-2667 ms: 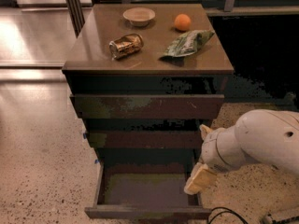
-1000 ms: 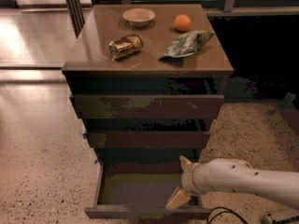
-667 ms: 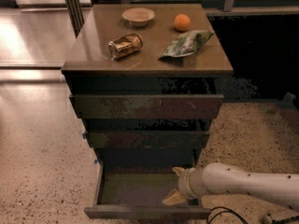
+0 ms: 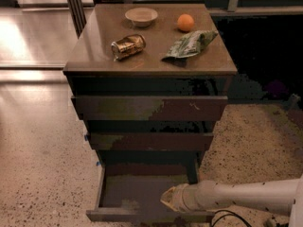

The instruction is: Close bottom drawer

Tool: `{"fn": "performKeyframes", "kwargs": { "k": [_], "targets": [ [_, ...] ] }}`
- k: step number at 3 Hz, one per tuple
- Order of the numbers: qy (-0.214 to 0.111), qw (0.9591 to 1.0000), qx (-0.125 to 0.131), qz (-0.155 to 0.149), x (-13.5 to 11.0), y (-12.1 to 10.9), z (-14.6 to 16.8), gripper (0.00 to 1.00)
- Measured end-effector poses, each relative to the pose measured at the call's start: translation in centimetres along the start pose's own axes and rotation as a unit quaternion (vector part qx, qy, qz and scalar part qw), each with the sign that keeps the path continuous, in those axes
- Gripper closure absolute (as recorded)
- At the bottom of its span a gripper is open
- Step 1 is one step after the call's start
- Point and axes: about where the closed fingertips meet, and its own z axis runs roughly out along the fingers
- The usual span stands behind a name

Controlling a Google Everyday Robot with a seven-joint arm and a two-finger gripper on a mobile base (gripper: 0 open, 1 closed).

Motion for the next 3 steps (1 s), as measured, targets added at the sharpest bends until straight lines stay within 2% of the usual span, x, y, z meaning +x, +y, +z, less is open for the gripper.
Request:
{"fn": "performKeyframes", "kwargs": {
  "k": [1,3],
  "targets": [
    [-0.001,1.0000,-0.003,0.005,0.30,0.43,0.53,0.96],
    [-0.001,1.0000,-0.004,0.005,0.30,0.43,0.53,1.00]
  ]
}}
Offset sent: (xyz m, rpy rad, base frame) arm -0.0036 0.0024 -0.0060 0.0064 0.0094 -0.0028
